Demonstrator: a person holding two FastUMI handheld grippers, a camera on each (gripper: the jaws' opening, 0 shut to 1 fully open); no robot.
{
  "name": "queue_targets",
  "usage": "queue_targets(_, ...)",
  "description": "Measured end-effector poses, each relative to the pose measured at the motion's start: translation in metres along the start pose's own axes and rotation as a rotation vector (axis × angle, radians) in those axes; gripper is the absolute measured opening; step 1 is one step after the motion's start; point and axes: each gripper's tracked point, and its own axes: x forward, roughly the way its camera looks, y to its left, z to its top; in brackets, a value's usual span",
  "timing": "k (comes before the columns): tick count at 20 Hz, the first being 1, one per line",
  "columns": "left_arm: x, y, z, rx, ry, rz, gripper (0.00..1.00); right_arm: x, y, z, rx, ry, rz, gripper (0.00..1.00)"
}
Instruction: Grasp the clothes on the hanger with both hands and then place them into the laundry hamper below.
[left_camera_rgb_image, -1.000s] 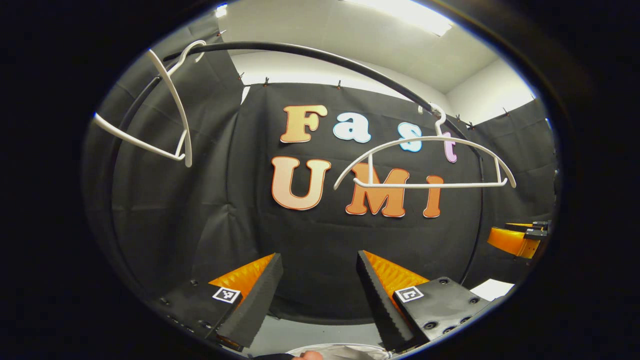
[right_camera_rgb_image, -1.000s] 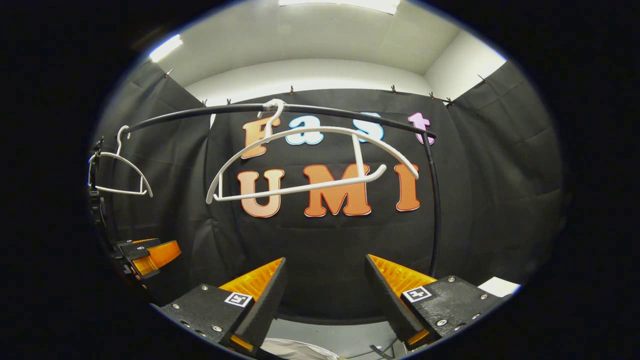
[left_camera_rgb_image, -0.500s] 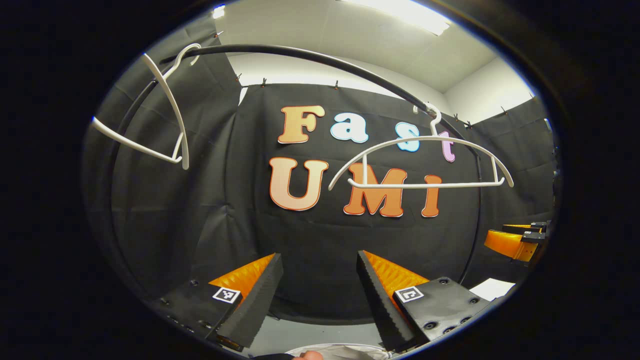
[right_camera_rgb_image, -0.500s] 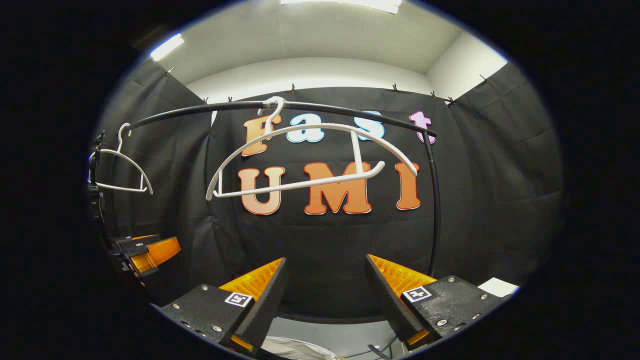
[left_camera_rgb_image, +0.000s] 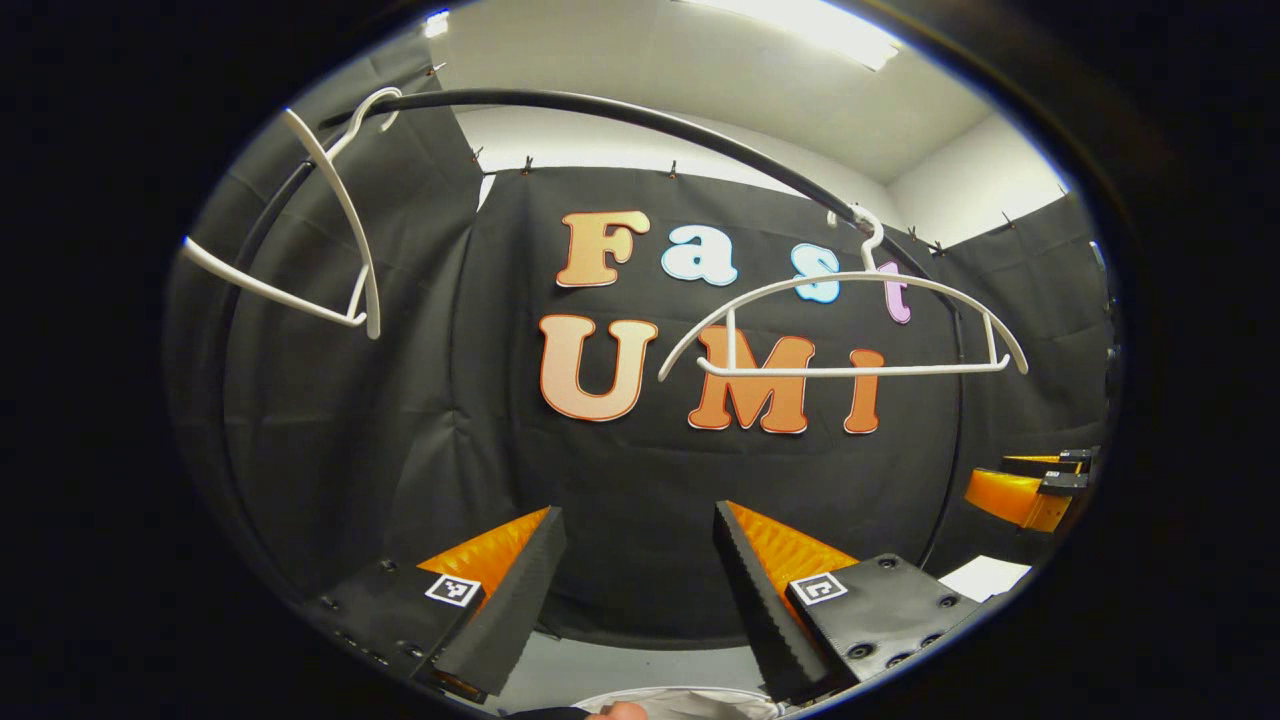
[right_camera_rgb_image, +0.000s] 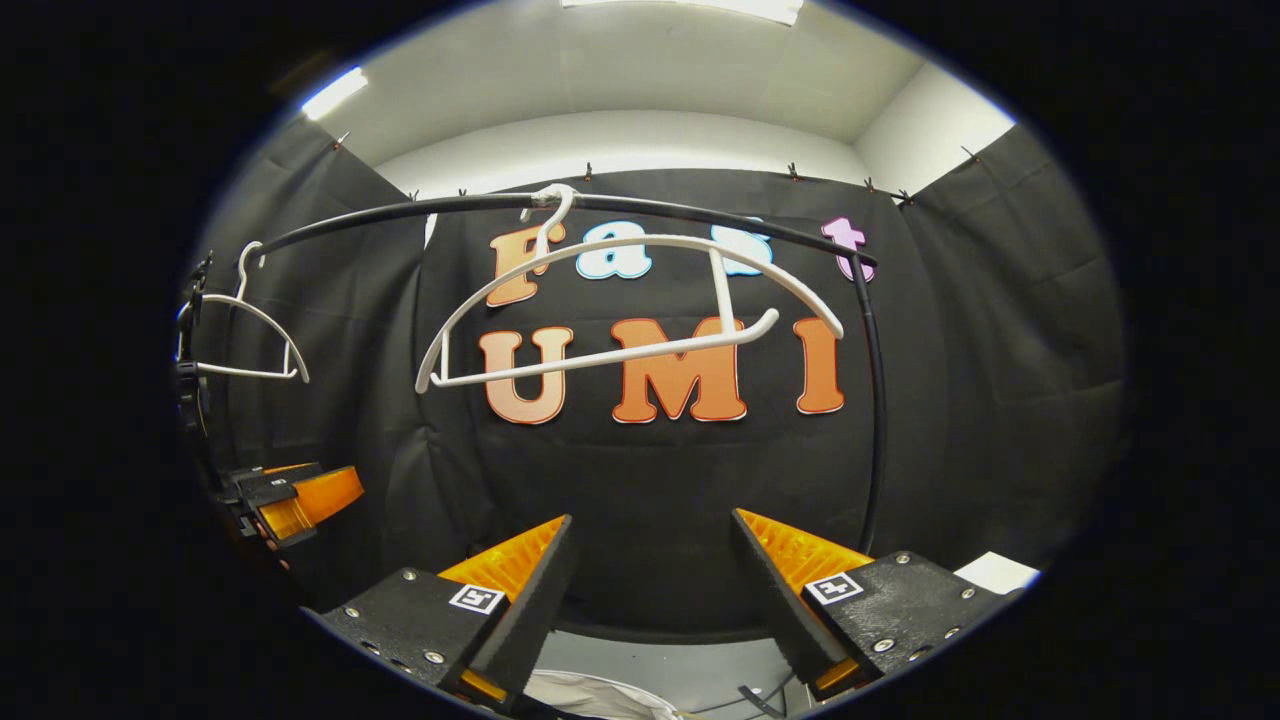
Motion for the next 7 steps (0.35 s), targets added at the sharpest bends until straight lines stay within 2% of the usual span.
queue_targets(7, 0.0005, -0.0012, 0.0003, -0.002, 0.001, -0.011, 0.96, -0.0019, -0.0013, -0.0008, -0.003, 0.001, -0.012, 0.94)
